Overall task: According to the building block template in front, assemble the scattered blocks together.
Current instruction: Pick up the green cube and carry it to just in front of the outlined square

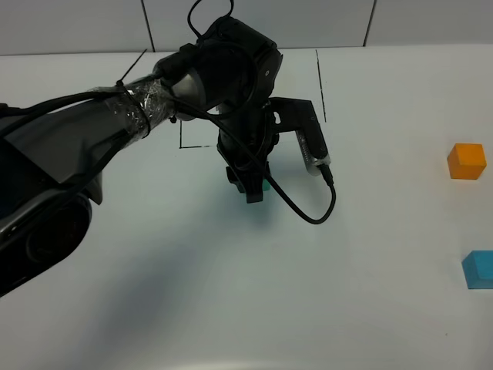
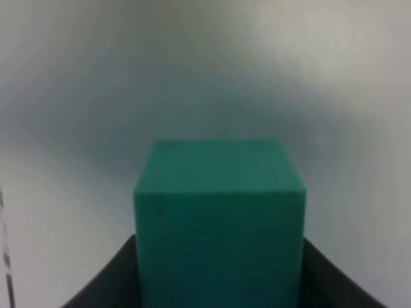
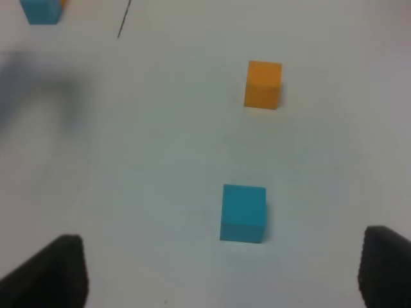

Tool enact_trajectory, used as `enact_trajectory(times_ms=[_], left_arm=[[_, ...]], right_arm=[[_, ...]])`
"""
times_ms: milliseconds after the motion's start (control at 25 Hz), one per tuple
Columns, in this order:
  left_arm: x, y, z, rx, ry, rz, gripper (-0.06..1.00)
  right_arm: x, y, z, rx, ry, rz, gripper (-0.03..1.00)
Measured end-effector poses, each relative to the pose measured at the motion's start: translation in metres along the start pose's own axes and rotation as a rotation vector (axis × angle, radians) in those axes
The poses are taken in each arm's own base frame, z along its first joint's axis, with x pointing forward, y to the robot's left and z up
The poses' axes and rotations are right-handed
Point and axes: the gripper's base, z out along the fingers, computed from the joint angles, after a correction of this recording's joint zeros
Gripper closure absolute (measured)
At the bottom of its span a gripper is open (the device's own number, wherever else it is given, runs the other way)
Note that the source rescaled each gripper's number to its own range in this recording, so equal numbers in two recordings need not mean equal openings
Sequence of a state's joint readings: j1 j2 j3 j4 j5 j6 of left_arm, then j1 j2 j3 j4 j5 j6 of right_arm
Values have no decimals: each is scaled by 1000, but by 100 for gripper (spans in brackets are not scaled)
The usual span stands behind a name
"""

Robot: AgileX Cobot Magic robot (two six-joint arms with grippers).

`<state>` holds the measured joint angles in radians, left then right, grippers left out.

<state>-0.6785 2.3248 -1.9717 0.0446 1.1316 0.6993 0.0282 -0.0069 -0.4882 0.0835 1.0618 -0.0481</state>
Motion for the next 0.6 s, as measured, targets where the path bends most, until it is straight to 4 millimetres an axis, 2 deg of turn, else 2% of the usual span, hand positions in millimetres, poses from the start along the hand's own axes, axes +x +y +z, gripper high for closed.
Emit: enact_trajectory(times_ms=[200,400,600], left_arm=[[-15,7,3,-5,-43,44,93],[-28,5,9,-5,-70,92,93],[-30,6,21,3,-61,119,93]], right_arm=[[0,0,0,0,0,0,24],[0,0,0,0,0,0,24],[0,0,0,0,0,0,24]])
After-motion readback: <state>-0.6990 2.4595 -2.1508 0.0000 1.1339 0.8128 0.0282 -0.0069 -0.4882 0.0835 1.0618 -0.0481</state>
